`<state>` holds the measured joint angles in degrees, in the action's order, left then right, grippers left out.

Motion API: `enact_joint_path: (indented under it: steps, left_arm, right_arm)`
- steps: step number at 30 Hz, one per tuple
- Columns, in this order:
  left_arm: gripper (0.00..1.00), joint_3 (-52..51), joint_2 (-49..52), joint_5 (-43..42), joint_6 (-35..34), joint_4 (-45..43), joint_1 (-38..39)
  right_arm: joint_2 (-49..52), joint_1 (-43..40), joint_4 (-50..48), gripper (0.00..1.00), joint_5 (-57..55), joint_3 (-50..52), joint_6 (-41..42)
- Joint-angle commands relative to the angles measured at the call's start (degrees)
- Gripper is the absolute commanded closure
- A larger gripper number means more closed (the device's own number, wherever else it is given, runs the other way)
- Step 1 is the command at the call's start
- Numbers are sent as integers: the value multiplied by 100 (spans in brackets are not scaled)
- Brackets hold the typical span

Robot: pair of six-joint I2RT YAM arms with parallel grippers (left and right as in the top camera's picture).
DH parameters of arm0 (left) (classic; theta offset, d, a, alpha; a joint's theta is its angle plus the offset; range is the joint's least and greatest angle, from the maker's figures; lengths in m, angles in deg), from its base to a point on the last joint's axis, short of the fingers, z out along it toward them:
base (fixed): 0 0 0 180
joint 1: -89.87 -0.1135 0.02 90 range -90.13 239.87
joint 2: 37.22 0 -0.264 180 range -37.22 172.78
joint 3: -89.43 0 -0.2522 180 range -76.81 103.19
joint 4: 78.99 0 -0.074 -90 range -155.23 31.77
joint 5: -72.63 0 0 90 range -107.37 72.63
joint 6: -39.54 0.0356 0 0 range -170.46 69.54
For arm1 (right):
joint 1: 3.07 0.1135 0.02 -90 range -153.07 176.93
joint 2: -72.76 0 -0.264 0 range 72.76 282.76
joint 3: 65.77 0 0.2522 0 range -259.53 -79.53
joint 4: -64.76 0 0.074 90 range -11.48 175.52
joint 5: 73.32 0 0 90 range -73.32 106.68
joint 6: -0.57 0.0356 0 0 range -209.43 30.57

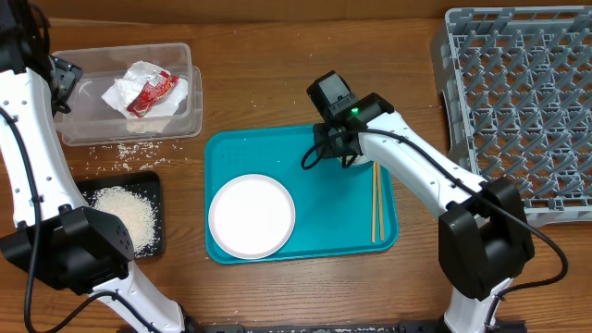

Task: Sort waste into correct bins and load items into the dishwasher
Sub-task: 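Grasp the white cup with the right gripper and lift it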

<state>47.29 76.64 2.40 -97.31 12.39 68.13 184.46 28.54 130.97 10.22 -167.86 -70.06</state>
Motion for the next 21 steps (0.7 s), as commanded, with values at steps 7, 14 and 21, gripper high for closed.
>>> enact_joint_path:
  steps: [7, 14, 21]
  left_arm:
    - [0, -20, -166, 94, -118, -2, 37]
    - [0, -20, -166, 96, -116, 0, 37]
    - [0, -20, -166, 96, -116, -2, 37]
  right_arm:
    - [-35, 31, 61, 90, -81, -210, -24]
    - [-46, 31, 562, 96, -79, -1016, -22]
    - [-153, -254, 1567, 96, -105, -2479, -24]
